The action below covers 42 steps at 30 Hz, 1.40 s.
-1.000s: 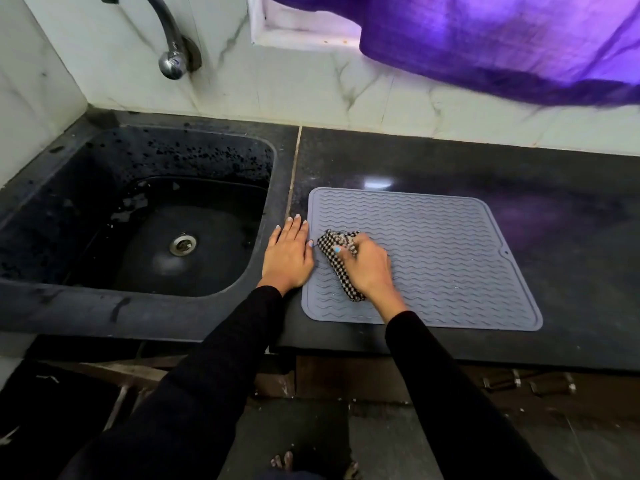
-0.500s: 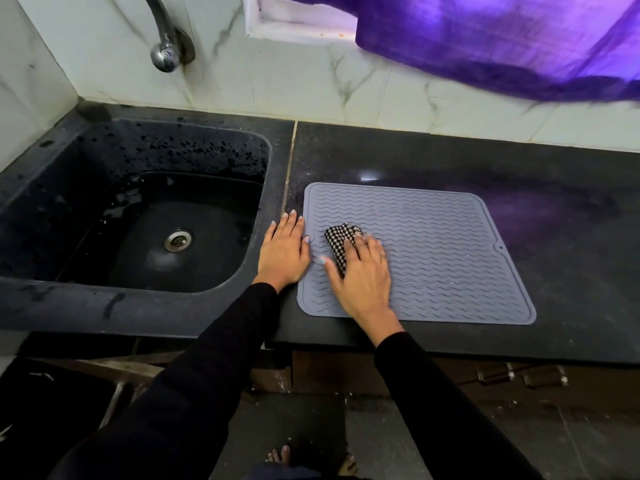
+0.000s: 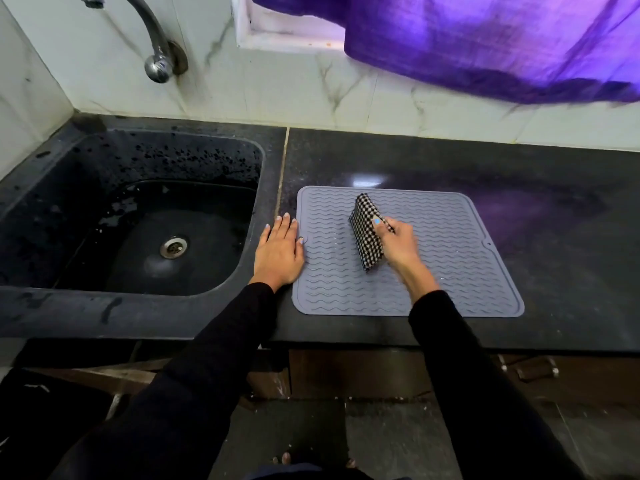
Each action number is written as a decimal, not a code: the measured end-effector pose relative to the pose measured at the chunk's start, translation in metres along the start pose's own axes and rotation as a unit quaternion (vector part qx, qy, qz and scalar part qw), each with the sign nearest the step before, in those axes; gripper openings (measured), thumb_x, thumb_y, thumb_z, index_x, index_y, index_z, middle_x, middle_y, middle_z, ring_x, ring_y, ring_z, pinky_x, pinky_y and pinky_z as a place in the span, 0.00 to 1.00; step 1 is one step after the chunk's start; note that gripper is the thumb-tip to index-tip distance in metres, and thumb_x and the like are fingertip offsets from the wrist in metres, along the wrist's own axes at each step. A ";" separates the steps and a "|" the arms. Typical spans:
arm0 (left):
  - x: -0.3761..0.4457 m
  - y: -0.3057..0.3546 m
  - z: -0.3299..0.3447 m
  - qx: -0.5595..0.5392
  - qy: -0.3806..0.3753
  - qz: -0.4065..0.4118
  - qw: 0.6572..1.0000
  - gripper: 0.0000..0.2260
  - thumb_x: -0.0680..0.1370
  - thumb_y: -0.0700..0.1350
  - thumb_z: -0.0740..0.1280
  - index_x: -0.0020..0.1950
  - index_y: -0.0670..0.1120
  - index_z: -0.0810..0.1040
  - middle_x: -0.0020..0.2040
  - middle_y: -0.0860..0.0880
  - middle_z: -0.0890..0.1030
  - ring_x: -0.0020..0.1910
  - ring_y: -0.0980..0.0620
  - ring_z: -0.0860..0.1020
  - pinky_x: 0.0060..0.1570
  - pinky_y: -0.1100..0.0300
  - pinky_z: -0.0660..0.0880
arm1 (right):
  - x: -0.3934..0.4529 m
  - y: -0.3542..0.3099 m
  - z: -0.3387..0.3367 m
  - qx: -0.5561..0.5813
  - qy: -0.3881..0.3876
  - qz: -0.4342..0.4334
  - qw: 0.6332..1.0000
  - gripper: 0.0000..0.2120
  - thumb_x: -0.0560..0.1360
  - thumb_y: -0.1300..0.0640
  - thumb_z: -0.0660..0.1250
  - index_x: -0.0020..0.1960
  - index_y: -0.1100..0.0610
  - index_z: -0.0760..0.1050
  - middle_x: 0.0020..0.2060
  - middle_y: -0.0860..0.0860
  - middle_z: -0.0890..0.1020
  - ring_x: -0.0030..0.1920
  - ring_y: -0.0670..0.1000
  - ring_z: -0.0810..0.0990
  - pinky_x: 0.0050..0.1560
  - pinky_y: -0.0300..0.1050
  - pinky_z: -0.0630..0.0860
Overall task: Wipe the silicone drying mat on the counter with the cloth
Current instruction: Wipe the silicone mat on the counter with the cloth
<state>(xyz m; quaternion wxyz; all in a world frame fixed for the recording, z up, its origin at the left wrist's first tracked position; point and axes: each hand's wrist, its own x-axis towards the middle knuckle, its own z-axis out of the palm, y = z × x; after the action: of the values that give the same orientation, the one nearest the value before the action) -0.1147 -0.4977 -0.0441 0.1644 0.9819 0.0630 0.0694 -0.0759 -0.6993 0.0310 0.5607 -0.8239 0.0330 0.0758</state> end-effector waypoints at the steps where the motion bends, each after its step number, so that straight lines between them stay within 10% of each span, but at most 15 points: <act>1: 0.000 -0.001 0.000 -0.002 0.004 0.000 1.000 0.29 0.77 0.53 0.42 0.75 0.42 0.57 0.76 0.44 0.55 0.76 0.48 0.52 0.74 0.53 0.44 | -0.005 -0.005 0.004 -0.058 0.020 -0.054 0.997 0.09 0.79 0.58 0.59 0.51 0.58 0.78 0.45 0.53 0.81 0.49 0.52 0.77 0.46 0.42 0.73; 8: -0.001 0.000 -0.001 -0.011 0.026 -0.005 1.000 0.26 0.77 0.49 0.46 0.73 0.42 0.62 0.75 0.44 0.60 0.75 0.49 0.56 0.73 0.54 0.46 | -0.052 0.040 0.075 -0.439 -0.047 -0.222 0.870 0.30 0.77 0.46 0.42 0.74 0.60 0.55 0.74 0.57 0.59 0.75 0.56 0.56 0.74 0.55 0.51; 14: -0.001 0.001 0.000 -0.015 0.040 -0.007 0.999 0.26 0.76 0.49 0.46 0.72 0.42 0.64 0.74 0.44 0.62 0.74 0.49 0.58 0.73 0.53 0.47 | -0.042 0.049 0.072 -0.414 -0.045 -0.227 0.880 0.30 0.78 0.43 0.44 0.75 0.57 0.56 0.75 0.53 0.59 0.75 0.51 0.55 0.74 0.47 0.48; 20: -0.003 0.001 -0.002 -0.008 0.020 -0.004 1.000 0.28 0.76 0.50 0.45 0.74 0.42 0.61 0.75 0.45 0.60 0.75 0.50 0.56 0.73 0.54 0.45 | -0.029 0.029 0.049 -0.268 -0.058 -0.177 0.945 0.17 0.79 0.52 0.59 0.67 0.52 0.70 0.63 0.50 0.76 0.59 0.52 0.76 0.60 0.45 0.72; 22: -0.002 0.000 -0.003 -0.007 0.007 -0.003 1.000 0.28 0.76 0.51 0.44 0.74 0.43 0.59 0.76 0.45 0.58 0.75 0.50 0.54 0.73 0.54 0.45 | -0.012 0.015 0.033 -0.018 -0.083 -0.013 0.996 0.14 0.79 0.55 0.60 0.62 0.57 0.74 0.50 0.54 0.81 0.46 0.53 0.79 0.42 0.41 0.77; 25: -0.004 0.000 -0.004 -0.008 -0.002 0.000 1.000 0.29 0.76 0.53 0.43 0.74 0.42 0.58 0.76 0.46 0.57 0.75 0.50 0.53 0.73 0.54 0.44 | 0.004 0.002 0.015 0.256 -0.014 0.096 0.962 0.14 0.79 0.60 0.58 0.62 0.65 0.73 0.49 0.58 0.80 0.43 0.51 0.78 0.41 0.40 0.77; 29: -0.004 0.000 -0.003 -0.008 0.005 0.000 1.000 0.29 0.76 0.53 0.43 0.74 0.43 0.59 0.76 0.46 0.58 0.75 0.50 0.53 0.73 0.54 0.44 | -0.008 0.000 0.029 -0.092 0.026 -0.119 0.988 0.18 0.78 0.56 0.60 0.67 0.55 0.70 0.56 0.51 0.80 0.52 0.50 0.78 0.52 0.40 0.73; 33: -0.002 0.000 -0.002 -0.001 0.014 0.001 1.000 0.28 0.76 0.51 0.44 0.74 0.43 0.60 0.76 0.46 0.59 0.75 0.50 0.55 0.73 0.54 0.45 | -0.035 0.039 0.075 -0.394 -0.046 -0.253 0.882 0.23 0.80 0.52 0.49 0.74 0.58 0.58 0.73 0.55 0.62 0.73 0.55 0.61 0.73 0.51 0.54; 42: 0.001 -0.003 0.002 0.003 0.022 0.004 1.000 0.27 0.76 0.51 0.45 0.74 0.44 0.61 0.75 0.46 0.59 0.75 0.51 0.55 0.73 0.54 0.45 | -0.024 0.039 0.057 -0.380 -0.095 -0.264 0.881 0.23 0.80 0.53 0.55 0.74 0.52 0.59 0.75 0.47 0.59 0.75 0.48 0.55 0.73 0.42 0.47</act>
<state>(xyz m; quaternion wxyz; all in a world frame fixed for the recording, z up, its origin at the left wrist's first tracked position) -0.1140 -0.4953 -0.0469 0.1597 0.9809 0.0631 0.0917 -0.1095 -0.6611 -0.0215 0.2040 -0.9410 -0.2700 0.0096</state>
